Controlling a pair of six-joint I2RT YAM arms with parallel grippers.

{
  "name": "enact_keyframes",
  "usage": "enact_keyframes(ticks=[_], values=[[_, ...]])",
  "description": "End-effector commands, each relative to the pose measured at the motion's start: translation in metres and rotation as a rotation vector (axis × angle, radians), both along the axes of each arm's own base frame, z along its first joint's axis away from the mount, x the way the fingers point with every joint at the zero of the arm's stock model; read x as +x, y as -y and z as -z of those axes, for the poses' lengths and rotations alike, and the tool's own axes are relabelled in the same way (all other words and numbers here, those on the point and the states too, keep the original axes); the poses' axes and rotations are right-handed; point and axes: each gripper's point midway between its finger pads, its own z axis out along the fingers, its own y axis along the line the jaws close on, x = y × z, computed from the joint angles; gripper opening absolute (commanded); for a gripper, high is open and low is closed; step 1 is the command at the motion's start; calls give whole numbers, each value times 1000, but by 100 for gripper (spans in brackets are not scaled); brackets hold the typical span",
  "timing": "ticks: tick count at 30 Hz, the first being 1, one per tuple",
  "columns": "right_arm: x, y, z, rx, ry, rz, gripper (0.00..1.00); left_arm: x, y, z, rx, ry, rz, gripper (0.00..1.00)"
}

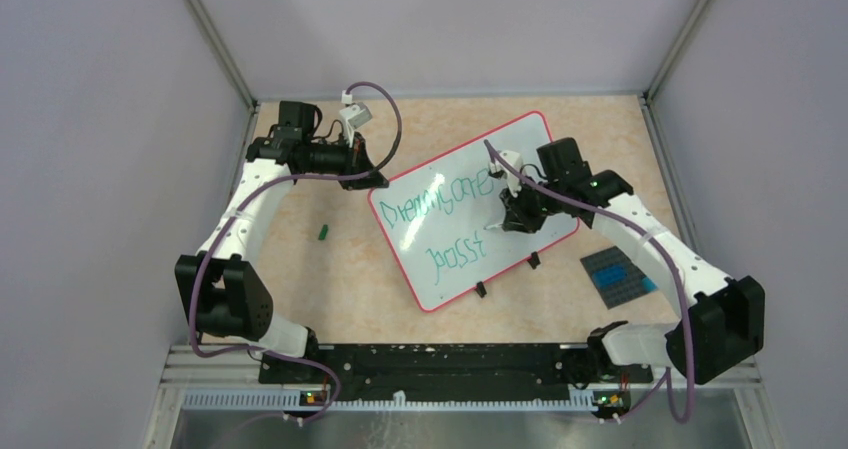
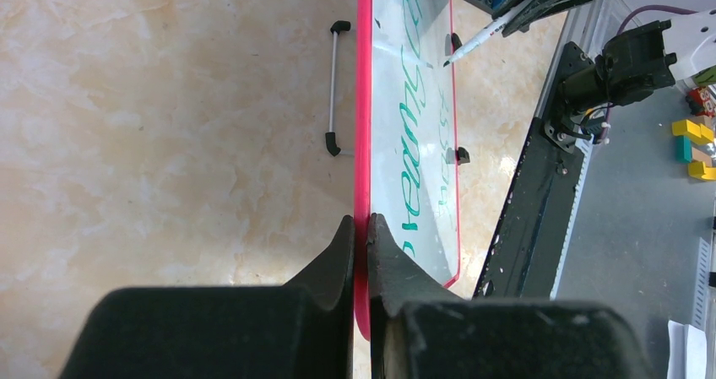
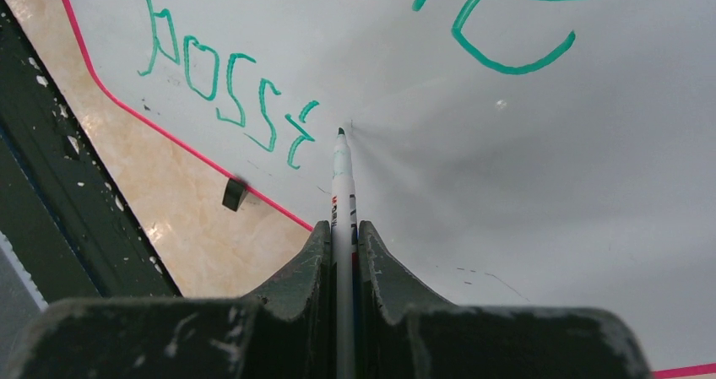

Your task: Write a sentence on the whiteboard

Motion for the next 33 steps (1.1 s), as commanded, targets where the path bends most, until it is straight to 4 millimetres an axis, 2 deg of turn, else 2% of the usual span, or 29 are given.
enact_keyframes(ticks=[1,7,13,19,29,33], values=[[9,-3,-21,26,74,-13,0,-13,1,24,55,-69,12,0],[17,-9,-24,41,78,-16,0,-13,1,24,57,-68,11,0],[21,-7,-12,12,74,-18,0,-13,1,25,57,-72,13,0],[12,1,3,-21,57,-20,0,-12,1,26,55,-73,14,0],[-14,10,33,-35,-20,-32,0,-13,1,27,56,-71,16,0],[-18,10,35,-32,-29,-34,0,-14,1,27,58,-72,15,0]])
